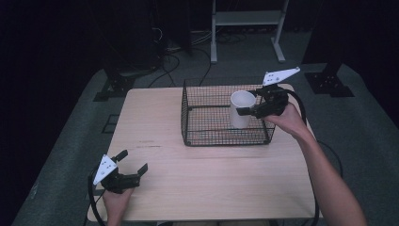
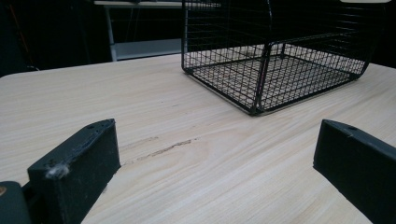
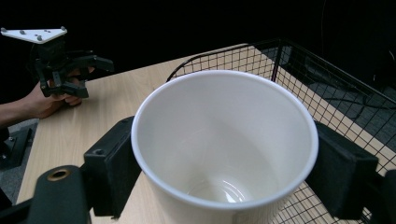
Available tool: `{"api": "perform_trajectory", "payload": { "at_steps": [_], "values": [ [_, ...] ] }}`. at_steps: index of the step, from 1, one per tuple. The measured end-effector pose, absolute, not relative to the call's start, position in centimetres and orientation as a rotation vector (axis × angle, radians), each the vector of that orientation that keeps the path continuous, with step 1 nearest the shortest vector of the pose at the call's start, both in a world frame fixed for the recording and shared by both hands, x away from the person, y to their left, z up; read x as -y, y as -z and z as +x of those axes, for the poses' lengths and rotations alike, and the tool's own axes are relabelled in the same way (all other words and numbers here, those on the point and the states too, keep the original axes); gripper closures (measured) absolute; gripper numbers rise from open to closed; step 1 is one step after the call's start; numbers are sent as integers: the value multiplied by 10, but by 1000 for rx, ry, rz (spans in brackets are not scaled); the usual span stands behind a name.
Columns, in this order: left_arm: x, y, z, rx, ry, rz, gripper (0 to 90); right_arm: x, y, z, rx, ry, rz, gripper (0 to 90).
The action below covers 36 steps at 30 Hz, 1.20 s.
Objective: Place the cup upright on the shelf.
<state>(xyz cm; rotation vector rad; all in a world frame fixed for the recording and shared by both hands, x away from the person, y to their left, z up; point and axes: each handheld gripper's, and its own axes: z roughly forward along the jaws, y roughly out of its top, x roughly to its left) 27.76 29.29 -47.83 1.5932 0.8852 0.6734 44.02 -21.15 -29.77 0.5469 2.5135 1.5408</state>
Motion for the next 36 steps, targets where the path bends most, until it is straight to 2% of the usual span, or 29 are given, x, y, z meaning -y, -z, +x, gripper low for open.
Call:
{"api": "perform_trajectory", "payload": {
  "at_steps": [20, 36],
  "values": [
    [-292, 478, 278, -882, -674, 1599, 0, 180, 289, 468, -2540, -1495, 507, 185],
    [-292, 478, 277, -880, -675, 1597, 0, 162, 307, 497, -2572, -1481, 544, 186]
  ]
}}
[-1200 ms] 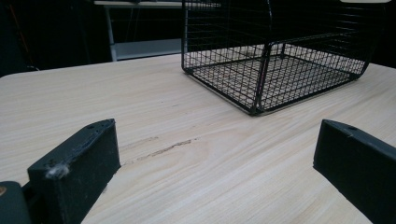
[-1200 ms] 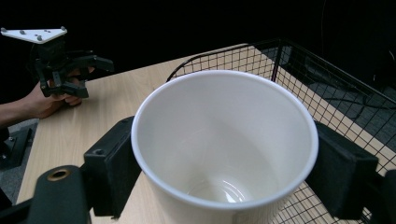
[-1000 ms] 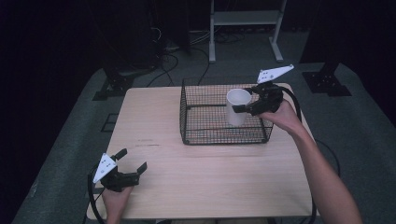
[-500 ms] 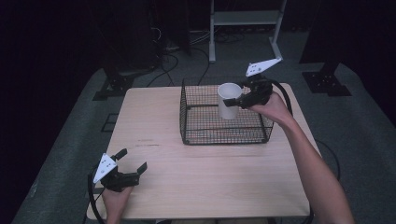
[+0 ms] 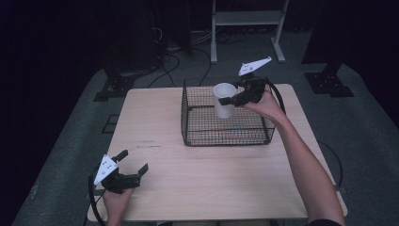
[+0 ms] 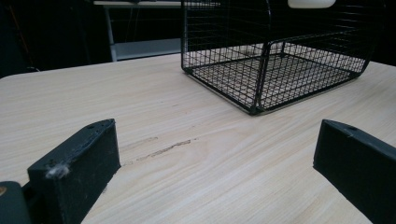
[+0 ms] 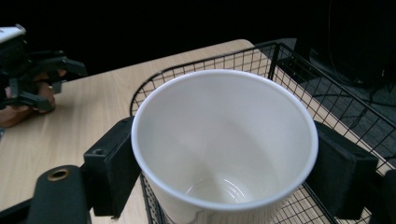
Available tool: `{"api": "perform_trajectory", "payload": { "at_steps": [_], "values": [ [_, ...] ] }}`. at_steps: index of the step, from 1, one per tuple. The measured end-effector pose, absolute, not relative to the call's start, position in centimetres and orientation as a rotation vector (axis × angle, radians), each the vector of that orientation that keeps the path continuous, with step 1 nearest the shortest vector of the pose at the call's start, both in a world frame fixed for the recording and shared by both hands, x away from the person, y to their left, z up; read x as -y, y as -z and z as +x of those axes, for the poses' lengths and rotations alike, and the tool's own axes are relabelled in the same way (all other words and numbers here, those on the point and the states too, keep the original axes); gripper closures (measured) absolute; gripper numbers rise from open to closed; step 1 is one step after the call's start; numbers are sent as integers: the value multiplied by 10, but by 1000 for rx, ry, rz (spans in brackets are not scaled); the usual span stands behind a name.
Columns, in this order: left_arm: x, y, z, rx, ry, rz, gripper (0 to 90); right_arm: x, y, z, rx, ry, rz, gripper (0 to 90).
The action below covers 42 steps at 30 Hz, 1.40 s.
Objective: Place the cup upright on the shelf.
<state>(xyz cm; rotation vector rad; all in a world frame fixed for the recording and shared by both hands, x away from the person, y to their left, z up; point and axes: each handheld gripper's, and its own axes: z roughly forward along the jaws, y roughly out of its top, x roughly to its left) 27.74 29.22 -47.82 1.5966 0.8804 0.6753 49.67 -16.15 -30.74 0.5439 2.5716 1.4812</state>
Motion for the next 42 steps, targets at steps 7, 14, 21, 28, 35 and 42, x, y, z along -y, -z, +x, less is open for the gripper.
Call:
{"api": "perform_trajectory", "payload": {
  "at_steps": [7, 14, 21, 28, 35, 42],
  "values": [
    [-292, 478, 277, -879, -674, 1595, 0, 158, 319, 507, -2581, -1490, 565, 185],
    [-293, 478, 277, -877, -673, 1593, 0, 156, 332, 516, -2597, -1489, 594, 186],
    [-293, 478, 277, -875, -672, 1592, 0, 155, 346, 527, -2601, -1457, 651, 186],
    [-293, 478, 277, -876, -673, 1592, 0, 153, 359, 533, -2618, -1433, 683, 186],
    [-293, 478, 277, -872, -673, 1590, 0, 152, 372, 537, -2629, -1384, 718, 185],
    [-293, 478, 277, -871, -675, 1592, 0, 154, 381, 543, -2643, -1357, 765, 185]
  ]
}}
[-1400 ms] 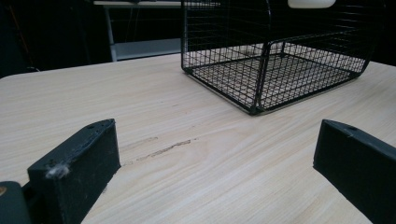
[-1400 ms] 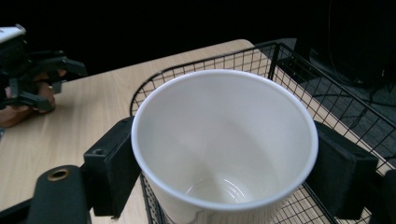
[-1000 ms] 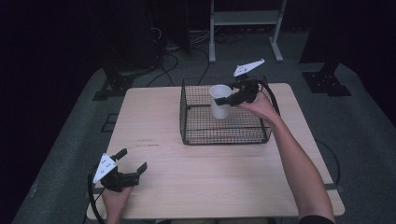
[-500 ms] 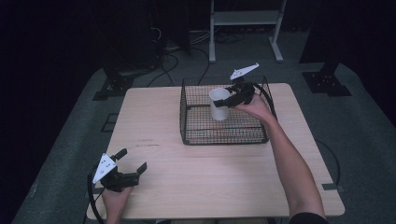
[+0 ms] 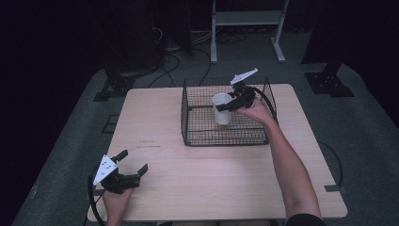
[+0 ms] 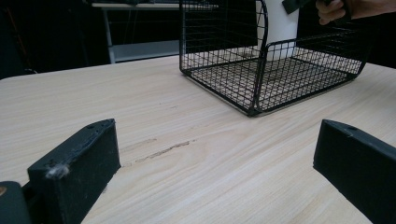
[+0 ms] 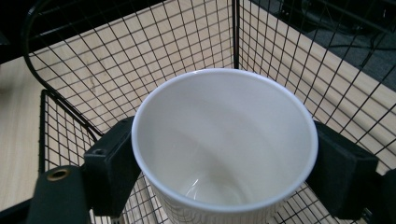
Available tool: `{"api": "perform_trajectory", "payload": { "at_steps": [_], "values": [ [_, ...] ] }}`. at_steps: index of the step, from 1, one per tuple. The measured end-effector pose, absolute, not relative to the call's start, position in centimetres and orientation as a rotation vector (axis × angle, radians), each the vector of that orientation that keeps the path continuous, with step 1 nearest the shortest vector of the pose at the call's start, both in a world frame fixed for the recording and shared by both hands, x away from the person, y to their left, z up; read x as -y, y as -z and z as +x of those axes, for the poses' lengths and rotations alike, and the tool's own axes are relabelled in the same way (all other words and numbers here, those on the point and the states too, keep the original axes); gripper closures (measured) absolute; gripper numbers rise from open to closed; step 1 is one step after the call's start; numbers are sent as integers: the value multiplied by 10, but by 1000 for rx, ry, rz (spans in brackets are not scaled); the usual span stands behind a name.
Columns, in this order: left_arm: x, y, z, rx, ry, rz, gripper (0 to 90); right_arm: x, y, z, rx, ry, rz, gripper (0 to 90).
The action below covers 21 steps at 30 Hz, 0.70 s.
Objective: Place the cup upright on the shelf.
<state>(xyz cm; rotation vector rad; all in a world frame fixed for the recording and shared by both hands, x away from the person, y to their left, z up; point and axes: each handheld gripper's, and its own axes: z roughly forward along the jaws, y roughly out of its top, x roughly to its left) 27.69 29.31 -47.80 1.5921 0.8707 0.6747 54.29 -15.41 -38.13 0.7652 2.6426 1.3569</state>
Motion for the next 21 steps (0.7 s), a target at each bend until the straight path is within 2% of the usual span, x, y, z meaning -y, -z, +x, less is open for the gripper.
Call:
{"api": "perform_trajectory", "payload": {
  "at_steps": [21],
  "values": [
    [-293, 478, 277, -870, -676, 1590, 0, 153, 396, 547, -2660, -1238, 797, 184]
  ]
}}
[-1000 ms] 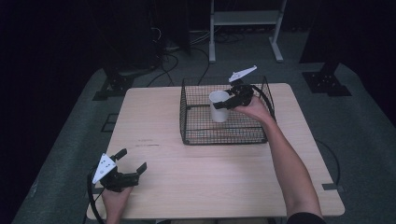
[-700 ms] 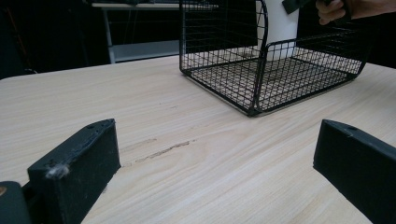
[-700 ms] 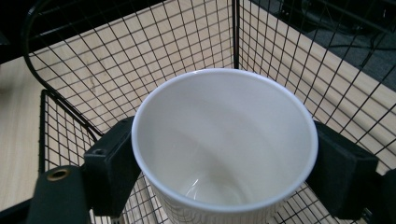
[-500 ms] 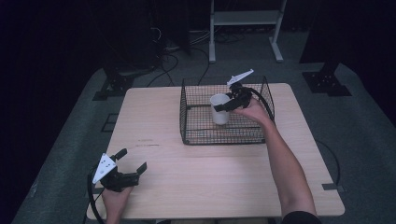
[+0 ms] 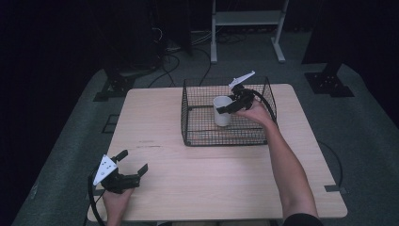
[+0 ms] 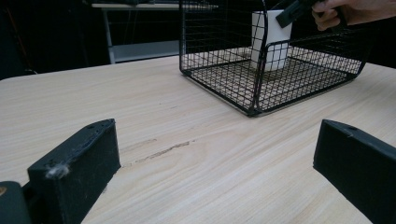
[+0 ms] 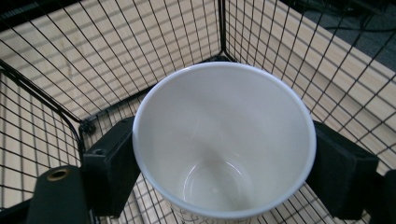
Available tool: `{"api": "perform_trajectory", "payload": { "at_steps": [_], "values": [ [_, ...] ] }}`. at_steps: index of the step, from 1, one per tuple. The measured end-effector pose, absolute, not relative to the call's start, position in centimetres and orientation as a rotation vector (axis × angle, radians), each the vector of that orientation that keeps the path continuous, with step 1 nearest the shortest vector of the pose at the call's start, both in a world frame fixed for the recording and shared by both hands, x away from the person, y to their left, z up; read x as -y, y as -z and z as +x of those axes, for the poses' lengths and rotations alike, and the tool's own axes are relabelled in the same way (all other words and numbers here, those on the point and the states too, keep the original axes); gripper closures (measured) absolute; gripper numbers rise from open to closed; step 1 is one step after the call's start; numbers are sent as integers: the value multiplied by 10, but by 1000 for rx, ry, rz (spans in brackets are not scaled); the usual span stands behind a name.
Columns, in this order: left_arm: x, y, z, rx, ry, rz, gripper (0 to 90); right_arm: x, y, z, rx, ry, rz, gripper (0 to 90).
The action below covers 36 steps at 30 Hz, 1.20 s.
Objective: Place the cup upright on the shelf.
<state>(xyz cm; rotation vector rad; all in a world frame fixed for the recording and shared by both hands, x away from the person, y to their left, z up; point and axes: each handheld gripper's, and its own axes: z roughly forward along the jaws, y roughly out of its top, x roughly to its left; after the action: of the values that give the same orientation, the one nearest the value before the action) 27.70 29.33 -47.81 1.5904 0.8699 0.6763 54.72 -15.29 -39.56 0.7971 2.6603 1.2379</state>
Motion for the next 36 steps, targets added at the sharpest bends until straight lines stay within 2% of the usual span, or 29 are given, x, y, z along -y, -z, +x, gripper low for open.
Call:
{"api": "perform_trajectory", "payload": {
  "at_steps": [36],
  "values": [
    [-293, 478, 277, -867, -676, 1592, 0, 143, 395, 539, -2647, -1170, 767, 132]
  ]
}}
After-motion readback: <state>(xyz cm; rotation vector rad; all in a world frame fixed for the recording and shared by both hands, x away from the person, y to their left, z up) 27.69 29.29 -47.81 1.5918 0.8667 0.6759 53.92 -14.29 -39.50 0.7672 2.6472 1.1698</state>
